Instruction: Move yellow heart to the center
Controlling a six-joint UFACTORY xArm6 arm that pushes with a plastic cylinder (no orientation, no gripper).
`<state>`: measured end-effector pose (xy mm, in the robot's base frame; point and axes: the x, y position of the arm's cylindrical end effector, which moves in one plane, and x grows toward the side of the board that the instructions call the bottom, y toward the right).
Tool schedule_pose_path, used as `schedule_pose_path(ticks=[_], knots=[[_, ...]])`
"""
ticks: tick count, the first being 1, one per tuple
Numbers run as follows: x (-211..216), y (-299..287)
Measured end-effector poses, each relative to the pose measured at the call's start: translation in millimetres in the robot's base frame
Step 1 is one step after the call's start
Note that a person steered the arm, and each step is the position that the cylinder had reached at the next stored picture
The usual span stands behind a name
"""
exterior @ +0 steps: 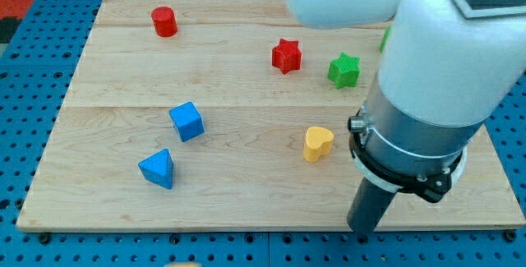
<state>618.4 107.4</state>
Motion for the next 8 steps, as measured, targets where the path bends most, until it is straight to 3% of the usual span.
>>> schedule_pose_path(ticks=[1, 2, 4, 6, 8], knots=[[-8, -49], [-15, -25], [-98, -10], [-98, -25], [-162, -78]])
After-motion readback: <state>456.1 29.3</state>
